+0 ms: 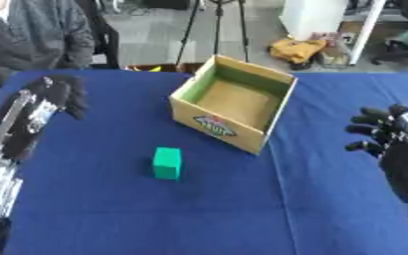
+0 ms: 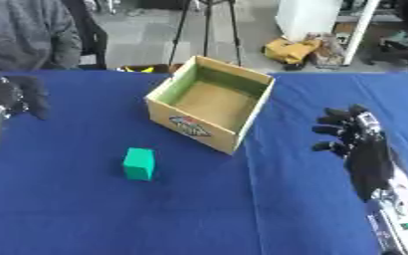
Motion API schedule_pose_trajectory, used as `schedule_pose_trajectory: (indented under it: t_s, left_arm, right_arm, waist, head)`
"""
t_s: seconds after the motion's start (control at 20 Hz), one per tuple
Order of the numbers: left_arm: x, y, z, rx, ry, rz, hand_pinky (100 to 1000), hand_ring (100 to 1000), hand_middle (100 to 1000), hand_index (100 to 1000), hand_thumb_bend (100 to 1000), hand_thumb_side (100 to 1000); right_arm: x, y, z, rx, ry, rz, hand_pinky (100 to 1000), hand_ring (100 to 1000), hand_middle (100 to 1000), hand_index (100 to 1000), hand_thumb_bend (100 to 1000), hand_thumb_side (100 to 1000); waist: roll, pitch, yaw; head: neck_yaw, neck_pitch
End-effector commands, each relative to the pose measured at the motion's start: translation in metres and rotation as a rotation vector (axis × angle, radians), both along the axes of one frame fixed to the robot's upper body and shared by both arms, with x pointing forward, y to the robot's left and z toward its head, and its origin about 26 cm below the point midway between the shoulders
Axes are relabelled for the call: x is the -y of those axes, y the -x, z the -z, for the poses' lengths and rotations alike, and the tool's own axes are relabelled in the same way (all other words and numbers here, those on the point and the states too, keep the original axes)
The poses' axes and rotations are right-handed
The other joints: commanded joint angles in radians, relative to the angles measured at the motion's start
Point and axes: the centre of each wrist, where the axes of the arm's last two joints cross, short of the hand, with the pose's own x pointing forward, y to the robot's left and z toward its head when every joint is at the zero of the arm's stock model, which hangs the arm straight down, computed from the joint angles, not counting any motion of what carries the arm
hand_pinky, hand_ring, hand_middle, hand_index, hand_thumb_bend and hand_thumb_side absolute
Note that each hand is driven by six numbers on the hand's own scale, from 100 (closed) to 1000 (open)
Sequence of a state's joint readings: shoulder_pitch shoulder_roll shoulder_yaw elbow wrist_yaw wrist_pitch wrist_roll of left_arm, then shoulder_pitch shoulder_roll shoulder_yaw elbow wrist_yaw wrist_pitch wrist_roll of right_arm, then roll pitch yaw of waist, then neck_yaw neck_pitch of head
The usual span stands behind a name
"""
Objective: Pick up objects on the table and place them in the box.
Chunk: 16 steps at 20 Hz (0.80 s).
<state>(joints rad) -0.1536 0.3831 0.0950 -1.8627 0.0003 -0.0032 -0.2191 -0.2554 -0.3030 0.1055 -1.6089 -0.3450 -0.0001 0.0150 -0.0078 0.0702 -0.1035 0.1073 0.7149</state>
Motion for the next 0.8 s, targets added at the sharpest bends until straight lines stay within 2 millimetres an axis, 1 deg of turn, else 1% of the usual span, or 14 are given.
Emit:
schedule_pose_trajectory:
  t_s: [0.05,0.25,0.3,0.35,0.6,0.8]
  left_arm:
    - [-0.003,-0.003,-0.018,0.022,-0.148,0.011,526,587,610,759,623,699]
    - [-0.002,-0.011,-0.029,-0.002,-0.390,0.020,550,611,638,784,688,643]
    - [0.000,-0.014,-0.032,-0.008,-0.458,0.032,554,616,645,788,694,642]
    - [0.000,-0.016,-0.034,-0.018,-0.522,0.043,569,635,668,801,700,662]
    - [0.009,-0.036,-0.048,-0.058,-0.856,0.141,607,671,705,813,736,639]
    - [0.014,-0.054,-0.052,-0.068,-1.020,0.188,622,680,715,814,753,611]
  right_arm:
    - [0.000,-0.003,-0.010,0.031,0.011,-0.007,531,726,680,799,100,943]
    - [0.000,-0.002,-0.009,0.028,0.013,-0.011,531,726,680,799,100,944]
    - [-0.001,-0.002,-0.009,0.027,0.014,-0.013,532,726,680,800,100,944]
    - [-0.001,-0.002,-0.009,0.027,0.015,-0.014,531,726,680,800,100,944]
    - [-0.001,-0.002,-0.009,0.024,0.020,-0.022,532,726,680,799,100,943]
    - [-0.002,-0.002,-0.008,0.021,0.022,-0.027,532,726,680,799,100,943]
  waist:
    - [0.003,-0.008,-0.002]
    - [0.005,-0.011,-0.007]
    - [0.006,-0.011,-0.009]
    - [0.006,-0.012,-0.011]
    - [0.009,-0.016,-0.020]
    - [0.010,-0.017,-0.026]
  head:
    - [0.002,-0.005]
    - [0.007,-0.005]
    - [0.008,-0.005]
    - [0.009,-0.005]
    - [0.017,-0.003]
    - [0.020,-0.004]
